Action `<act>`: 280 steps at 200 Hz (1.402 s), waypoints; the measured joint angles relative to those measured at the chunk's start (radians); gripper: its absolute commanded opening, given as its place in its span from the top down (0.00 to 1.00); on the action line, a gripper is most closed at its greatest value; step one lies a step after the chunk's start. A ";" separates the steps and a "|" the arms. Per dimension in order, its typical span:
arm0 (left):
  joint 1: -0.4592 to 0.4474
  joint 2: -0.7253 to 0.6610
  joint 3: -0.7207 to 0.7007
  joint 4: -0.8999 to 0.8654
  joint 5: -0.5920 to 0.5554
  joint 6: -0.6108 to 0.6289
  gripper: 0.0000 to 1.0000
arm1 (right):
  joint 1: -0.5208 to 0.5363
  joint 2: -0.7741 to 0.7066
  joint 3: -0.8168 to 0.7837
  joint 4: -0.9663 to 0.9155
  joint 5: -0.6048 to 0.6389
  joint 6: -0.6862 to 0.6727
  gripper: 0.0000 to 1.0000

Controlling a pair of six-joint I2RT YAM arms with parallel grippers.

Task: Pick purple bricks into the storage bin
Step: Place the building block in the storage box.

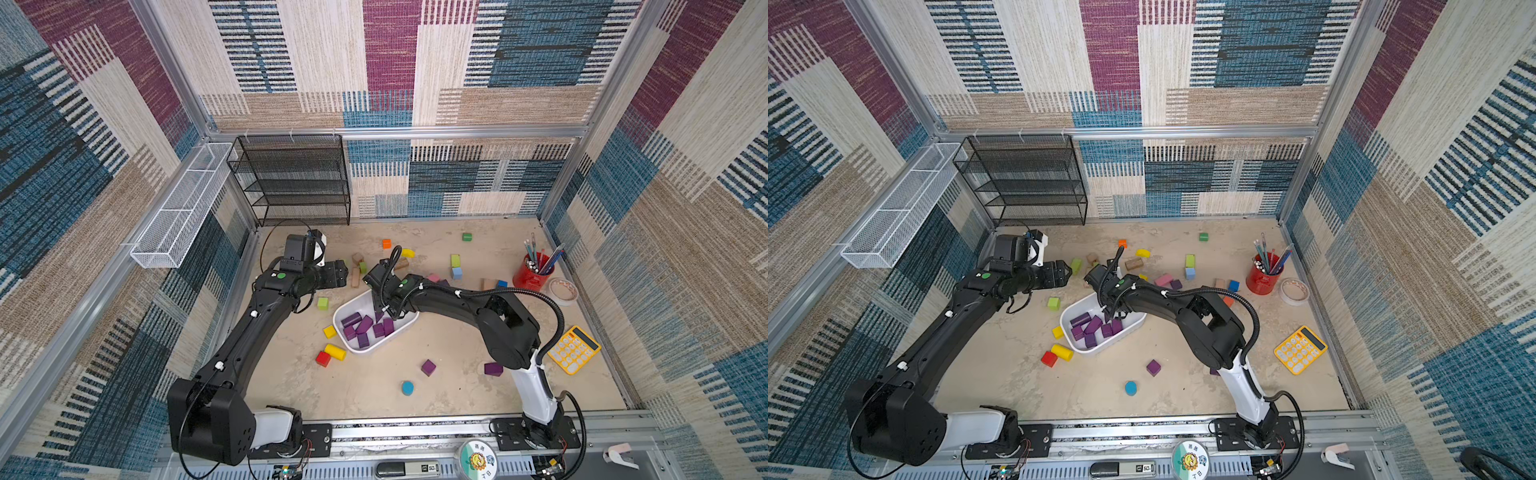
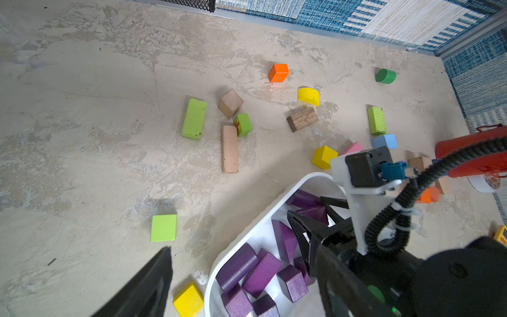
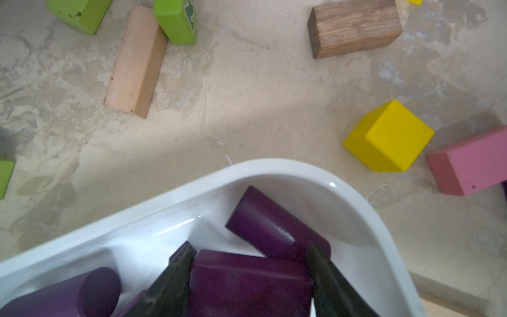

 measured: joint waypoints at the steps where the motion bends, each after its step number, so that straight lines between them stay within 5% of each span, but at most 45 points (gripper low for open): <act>1: 0.000 0.000 0.000 0.000 0.000 0.000 0.17 | 0.000 0.000 0.000 0.000 0.000 0.000 0.33; 124: 0.000 0.000 0.000 0.000 0.003 0.000 0.16 | 0.000 -0.033 0.001 -0.031 -0.018 -0.020 0.14; 280: 0.000 0.000 0.000 0.000 0.014 -0.002 0.15 | -0.022 -0.207 -0.098 -0.040 0.091 -0.034 0.08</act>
